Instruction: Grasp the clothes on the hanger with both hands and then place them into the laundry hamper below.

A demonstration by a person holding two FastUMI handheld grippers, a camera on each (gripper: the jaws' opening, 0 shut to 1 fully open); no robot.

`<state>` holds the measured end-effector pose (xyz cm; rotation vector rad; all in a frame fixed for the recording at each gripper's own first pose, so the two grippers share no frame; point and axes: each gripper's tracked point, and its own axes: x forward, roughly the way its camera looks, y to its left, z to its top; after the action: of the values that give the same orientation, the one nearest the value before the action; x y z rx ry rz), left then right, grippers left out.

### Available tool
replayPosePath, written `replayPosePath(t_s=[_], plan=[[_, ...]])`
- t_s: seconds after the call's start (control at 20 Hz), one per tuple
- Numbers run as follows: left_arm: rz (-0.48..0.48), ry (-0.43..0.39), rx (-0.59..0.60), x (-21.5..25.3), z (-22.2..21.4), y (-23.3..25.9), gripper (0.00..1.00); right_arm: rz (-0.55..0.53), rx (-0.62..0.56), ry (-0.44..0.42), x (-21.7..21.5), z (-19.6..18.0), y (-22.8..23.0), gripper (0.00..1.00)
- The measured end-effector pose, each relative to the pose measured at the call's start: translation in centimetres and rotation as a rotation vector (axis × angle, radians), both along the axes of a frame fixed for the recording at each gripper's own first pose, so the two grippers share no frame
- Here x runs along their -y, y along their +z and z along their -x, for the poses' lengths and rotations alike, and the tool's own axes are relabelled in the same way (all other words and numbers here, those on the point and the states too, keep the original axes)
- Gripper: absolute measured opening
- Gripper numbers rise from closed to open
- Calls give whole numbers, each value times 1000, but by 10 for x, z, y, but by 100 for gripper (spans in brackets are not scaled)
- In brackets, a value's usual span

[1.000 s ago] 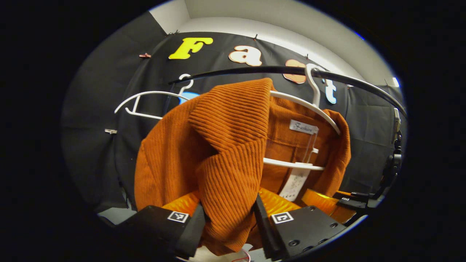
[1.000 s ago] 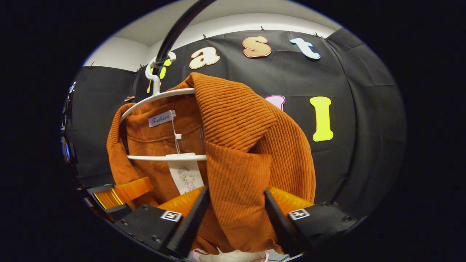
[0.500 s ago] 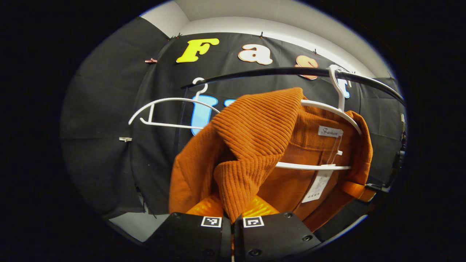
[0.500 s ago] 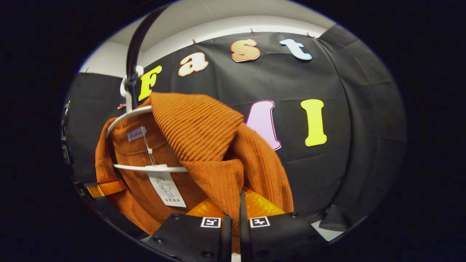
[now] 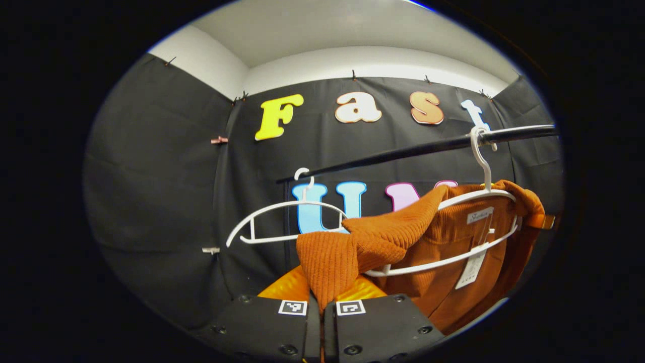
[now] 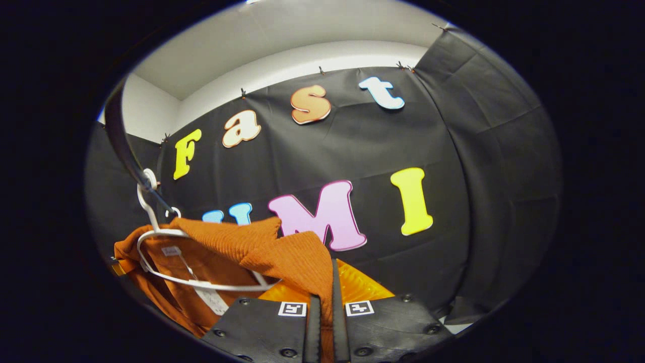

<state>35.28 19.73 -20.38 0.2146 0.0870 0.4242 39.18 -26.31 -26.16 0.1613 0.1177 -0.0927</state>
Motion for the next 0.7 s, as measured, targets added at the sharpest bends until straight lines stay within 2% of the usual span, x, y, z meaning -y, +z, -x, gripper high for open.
replayPosePath(t_s=[0.1,0.2,0.35,0.45,0.55,0.6,0.7], plan=[[-53,-16,17,-8,-11,17,5,31,47,16,4,-14,19,13],[-52,-33,8,-16,-19,13,7,59,50,34,6,-25,18,13],[33,-28,-43,-22,-21,-14,7,62,-13,52,9,-29,-9,13],[54,-11,-83,-23,-14,-39,7,27,-49,63,8,-23,-29,13],[87,2,-107,-26,-6,-57,7,-44,-34,80,3,-18,-31,17],[119,-2,-104,-27,-4,-62,7,-64,-23,86,3,-18,-29,14],[175,-14,-91,-23,-3,-66,7,-58,-15,86,8,-19,-29,13]])
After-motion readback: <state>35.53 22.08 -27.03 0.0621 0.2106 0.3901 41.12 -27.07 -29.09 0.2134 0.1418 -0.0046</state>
